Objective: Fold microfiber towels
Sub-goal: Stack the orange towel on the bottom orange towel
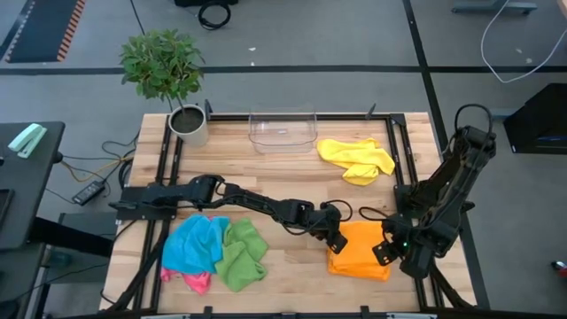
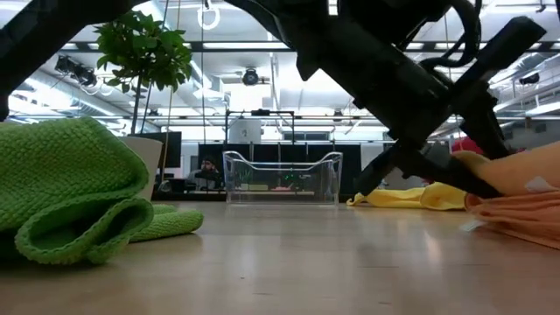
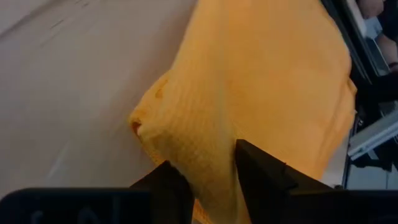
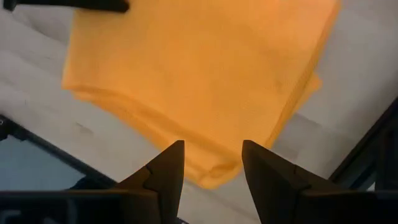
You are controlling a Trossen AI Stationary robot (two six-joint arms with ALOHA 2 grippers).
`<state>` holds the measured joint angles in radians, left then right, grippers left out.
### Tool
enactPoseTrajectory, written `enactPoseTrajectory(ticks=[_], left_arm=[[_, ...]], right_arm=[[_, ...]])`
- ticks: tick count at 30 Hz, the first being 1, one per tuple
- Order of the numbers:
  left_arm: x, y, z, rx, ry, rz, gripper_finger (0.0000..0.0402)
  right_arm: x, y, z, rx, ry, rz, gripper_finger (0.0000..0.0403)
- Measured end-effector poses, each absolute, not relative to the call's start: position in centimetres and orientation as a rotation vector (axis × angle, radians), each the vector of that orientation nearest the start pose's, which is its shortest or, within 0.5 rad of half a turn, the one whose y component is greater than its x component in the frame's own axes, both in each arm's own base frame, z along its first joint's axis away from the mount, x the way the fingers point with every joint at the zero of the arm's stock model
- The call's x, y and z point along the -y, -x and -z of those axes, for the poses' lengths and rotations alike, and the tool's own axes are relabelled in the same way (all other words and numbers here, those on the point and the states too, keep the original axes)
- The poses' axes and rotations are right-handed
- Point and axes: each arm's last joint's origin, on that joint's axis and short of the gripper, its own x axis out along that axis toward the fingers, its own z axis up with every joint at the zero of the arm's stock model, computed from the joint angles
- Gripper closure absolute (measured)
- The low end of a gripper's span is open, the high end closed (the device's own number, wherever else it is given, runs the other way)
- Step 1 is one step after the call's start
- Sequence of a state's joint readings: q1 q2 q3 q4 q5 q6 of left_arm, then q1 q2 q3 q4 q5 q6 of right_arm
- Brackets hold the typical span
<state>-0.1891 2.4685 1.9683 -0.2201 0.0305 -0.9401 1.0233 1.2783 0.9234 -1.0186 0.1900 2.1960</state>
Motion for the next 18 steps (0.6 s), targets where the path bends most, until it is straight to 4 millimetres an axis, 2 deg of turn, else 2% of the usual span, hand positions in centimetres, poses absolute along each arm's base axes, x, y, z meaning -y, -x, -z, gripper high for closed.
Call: enactPoseTrajectory(ticks=[5,7,13,18], left_arm=[[9.1,-53.3,-13.8,-0.807,0.759,-0.081,0.0290],[8.3,-53.4,-13.9,-0.826,0.785,-0.035,0.0286],[7.0,-53.5,-13.8,-0.865,0.830,0.024,0.0254],[7.1,-53.5,-13.8,-0.873,0.834,0.035,0.0226]], right_arm=[[-17.1,-11.5,-22.9,-1.133,-0.980,0.820,0.0233],[-16.6,-11.5,-22.0,-1.132,-0.976,0.858,0.0233],[-15.5,-11.0,-19.0,-1.122,-1.077,0.800,0.0233],[-15.0,-10.7,-18.2,-1.122,-1.064,0.810,0.0233]])
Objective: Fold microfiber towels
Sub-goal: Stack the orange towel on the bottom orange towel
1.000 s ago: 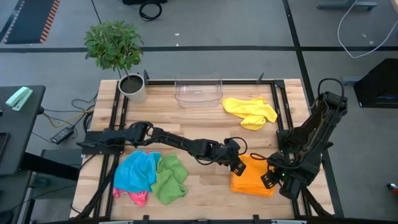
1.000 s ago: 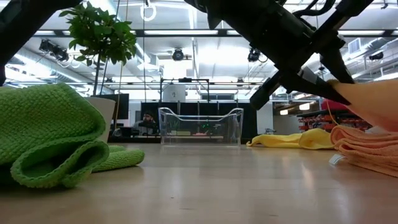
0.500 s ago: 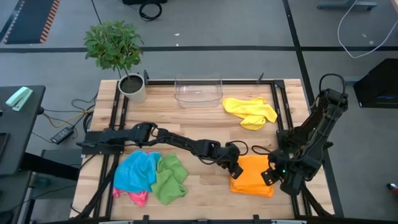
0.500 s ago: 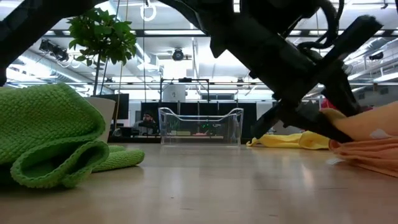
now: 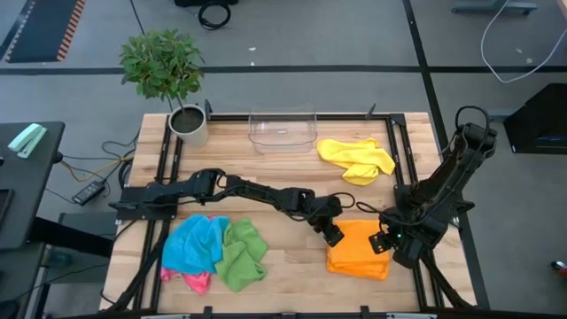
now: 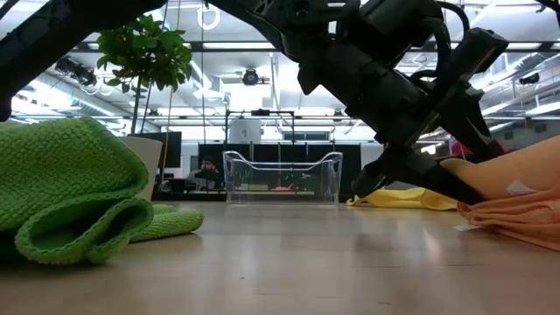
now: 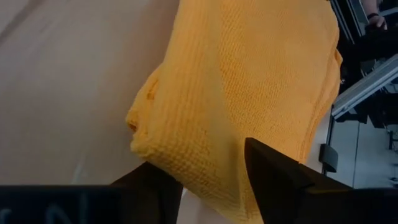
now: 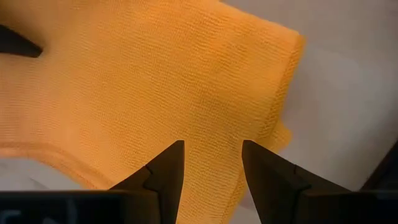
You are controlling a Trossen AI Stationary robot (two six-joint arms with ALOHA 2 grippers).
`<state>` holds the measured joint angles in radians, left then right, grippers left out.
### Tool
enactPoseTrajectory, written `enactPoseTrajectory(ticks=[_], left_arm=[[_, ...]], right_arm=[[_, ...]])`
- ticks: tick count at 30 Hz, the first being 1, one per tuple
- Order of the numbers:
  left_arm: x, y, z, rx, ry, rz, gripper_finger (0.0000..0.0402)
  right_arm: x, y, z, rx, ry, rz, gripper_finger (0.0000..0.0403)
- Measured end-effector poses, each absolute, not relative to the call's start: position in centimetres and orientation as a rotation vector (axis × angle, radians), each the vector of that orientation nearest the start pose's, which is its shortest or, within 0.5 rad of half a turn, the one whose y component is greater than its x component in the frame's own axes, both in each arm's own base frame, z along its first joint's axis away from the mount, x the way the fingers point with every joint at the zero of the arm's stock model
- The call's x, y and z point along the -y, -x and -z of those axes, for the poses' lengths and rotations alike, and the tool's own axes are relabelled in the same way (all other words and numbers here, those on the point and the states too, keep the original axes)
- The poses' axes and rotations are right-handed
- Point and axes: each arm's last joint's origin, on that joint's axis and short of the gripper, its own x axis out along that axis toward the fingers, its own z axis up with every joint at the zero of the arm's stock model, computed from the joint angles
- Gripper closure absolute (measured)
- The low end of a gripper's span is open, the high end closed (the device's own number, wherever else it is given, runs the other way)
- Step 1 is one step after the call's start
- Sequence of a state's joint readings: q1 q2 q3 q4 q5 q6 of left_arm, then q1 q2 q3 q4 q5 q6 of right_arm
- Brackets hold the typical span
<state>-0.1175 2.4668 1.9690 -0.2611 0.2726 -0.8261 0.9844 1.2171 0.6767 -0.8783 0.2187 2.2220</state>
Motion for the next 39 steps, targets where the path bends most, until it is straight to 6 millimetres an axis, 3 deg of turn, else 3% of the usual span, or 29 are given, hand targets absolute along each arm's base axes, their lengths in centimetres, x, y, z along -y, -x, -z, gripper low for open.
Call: enactPoseTrajectory(ticks=[12,19,27,33,39], left_arm=[[7.7,-53.4,-13.8,-0.879,0.831,0.045,0.0203],[8.4,-53.3,-13.8,-0.888,0.838,0.050,0.0207],[8.8,-53.2,-13.8,-0.896,0.834,0.055,0.0196],[8.8,-53.2,-13.8,-0.896,0.835,0.055,0.0199],[8.8,-53.2,-13.8,-0.895,0.835,0.055,0.0194]], right_arm=[[-14.8,-10.2,-17.9,-1.183,-1.056,0.805,0.0233],[-14.9,-10.2,-15.4,-1.161,-1.143,0.719,0.0233],[-15.4,-10.6,-16.5,-1.179,-1.147,0.686,0.0233],[-15.1,-10.2,-17.6,-1.241,-1.067,0.772,0.0233],[-14.8,-10.1,-17.2,-1.202,-1.041,0.789,0.0233]])
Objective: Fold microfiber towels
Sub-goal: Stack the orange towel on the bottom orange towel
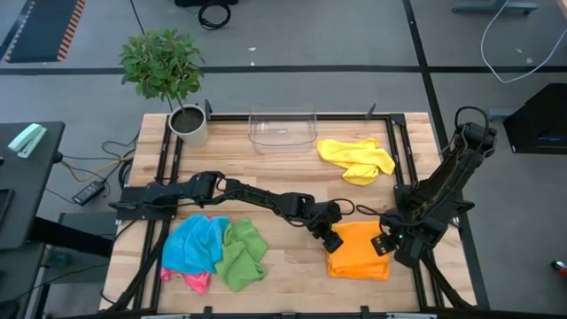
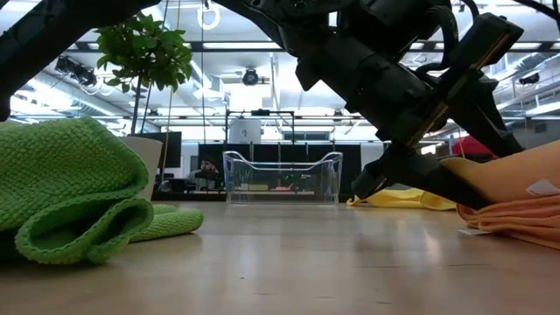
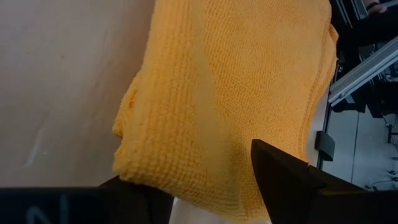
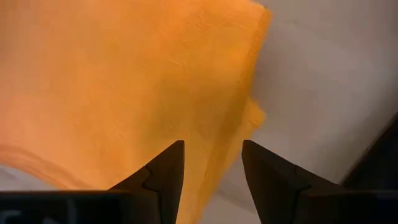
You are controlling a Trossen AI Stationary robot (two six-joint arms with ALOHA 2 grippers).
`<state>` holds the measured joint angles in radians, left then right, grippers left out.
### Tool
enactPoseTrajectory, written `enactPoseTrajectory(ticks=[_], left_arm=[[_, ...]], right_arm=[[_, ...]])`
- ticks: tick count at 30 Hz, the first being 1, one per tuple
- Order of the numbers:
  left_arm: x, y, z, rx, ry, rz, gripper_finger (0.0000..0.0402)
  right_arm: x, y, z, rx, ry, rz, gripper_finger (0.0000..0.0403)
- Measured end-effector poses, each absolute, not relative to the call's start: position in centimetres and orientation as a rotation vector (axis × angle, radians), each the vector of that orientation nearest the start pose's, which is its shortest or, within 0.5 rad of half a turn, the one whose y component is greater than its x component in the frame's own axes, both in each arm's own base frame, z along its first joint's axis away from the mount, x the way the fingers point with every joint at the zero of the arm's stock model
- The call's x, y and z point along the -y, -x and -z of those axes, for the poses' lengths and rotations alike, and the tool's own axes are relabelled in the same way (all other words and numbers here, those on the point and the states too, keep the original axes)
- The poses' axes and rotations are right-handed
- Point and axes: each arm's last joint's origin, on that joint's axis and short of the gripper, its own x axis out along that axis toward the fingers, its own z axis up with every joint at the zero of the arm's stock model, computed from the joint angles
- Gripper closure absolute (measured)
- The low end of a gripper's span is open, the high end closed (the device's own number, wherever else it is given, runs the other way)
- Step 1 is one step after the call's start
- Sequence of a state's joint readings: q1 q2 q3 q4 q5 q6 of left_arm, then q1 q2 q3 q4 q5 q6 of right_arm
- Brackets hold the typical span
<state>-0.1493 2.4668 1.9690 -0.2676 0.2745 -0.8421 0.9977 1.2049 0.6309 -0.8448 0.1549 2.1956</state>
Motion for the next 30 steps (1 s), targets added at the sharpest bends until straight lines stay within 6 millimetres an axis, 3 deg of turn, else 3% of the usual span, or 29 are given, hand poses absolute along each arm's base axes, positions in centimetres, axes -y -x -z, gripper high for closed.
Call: enactPoseTrajectory(ticks=[11,17,30], left_arm=[[8.8,-53.2,-13.8,-0.895,0.836,0.055,0.0194],[8.8,-53.2,-13.8,-0.895,0.836,0.055,0.0197],[8.8,-53.2,-13.8,-0.892,0.819,0.062,0.0194]], right_arm=[[-14.2,-9.9,-14.6,-1.148,-1.100,0.737,0.0233],[-14.5,-10.2,-14.9,-1.112,-1.104,0.709,0.0238],[-15.2,-10.4,-15.7,-1.183,-1.123,0.668,0.0389]])
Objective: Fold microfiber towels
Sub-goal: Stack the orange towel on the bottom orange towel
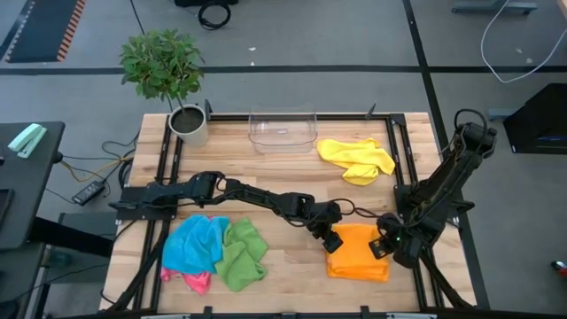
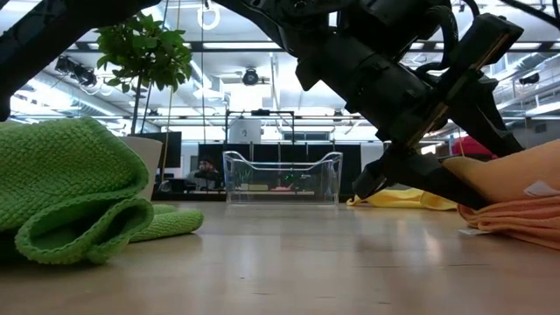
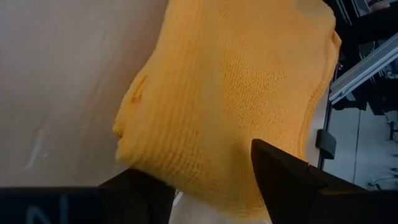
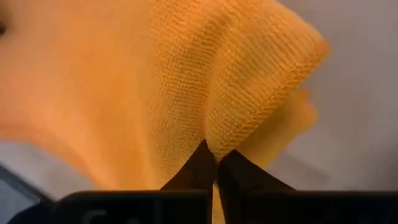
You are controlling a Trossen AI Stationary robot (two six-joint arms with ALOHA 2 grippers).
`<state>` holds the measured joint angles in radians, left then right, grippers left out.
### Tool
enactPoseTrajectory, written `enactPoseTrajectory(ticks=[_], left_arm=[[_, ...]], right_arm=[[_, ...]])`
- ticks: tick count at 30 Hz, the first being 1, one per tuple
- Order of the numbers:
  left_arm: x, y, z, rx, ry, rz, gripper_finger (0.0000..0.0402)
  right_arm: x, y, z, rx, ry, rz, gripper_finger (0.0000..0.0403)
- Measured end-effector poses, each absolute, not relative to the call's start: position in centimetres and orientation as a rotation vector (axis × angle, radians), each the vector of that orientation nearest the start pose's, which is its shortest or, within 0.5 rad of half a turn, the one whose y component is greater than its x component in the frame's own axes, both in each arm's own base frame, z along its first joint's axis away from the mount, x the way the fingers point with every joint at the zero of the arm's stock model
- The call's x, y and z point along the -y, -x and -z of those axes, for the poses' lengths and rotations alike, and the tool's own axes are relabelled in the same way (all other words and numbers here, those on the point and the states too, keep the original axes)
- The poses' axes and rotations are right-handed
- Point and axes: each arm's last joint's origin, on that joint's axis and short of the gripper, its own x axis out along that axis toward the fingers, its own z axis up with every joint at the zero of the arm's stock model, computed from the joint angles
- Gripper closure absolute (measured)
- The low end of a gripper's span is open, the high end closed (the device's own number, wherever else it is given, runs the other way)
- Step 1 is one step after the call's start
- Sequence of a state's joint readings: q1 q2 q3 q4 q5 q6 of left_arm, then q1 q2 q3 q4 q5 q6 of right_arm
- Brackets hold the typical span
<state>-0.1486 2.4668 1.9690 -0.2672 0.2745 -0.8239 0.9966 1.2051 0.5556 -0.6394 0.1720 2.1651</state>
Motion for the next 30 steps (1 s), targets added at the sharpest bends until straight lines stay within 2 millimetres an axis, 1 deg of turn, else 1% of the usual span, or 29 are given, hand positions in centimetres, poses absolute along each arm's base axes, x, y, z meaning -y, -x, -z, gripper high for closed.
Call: enactPoseTrajectory(ticks=[2,7,14,18,23,27,30], left_arm=[[8.8,-53.2,-13.8,-0.892,0.817,0.064,0.0194],[8.7,-53.2,-13.8,-0.891,0.810,0.066,0.0197],[8.7,-53.2,-13.8,-0.892,0.804,0.074,0.0193],[8.7,-53.1,-13.8,-0.926,0.801,0.175,0.0195],[8.2,-53.2,-13.8,-0.928,0.797,0.184,0.0182],[7.5,-53.2,-13.8,-0.936,0.809,0.216,0.0170],[6.8,-53.1,-13.9,-0.957,0.809,0.252,0.0159]], right_arm=[[-15.6,-10.6,-16.3,-1.211,-1.146,0.647,0.0395],[-16.6,-11.0,-17.9,-1.268,-1.201,0.601,0.0398],[-16.4,-11.3,-17.9,-1.264,-1.202,0.620,0.0395],[-16.3,-11.5,-17.8,-1.261,-1.198,0.630,0.0384],[-16.5,-11.6,-17.8,-1.260,-1.214,0.610,0.0349],[-16.8,-11.7,-18.0,-1.276,-1.227,0.571,0.0301],[-16.7,-11.6,-17.9,-1.300,-1.225,0.580,0.0265]])
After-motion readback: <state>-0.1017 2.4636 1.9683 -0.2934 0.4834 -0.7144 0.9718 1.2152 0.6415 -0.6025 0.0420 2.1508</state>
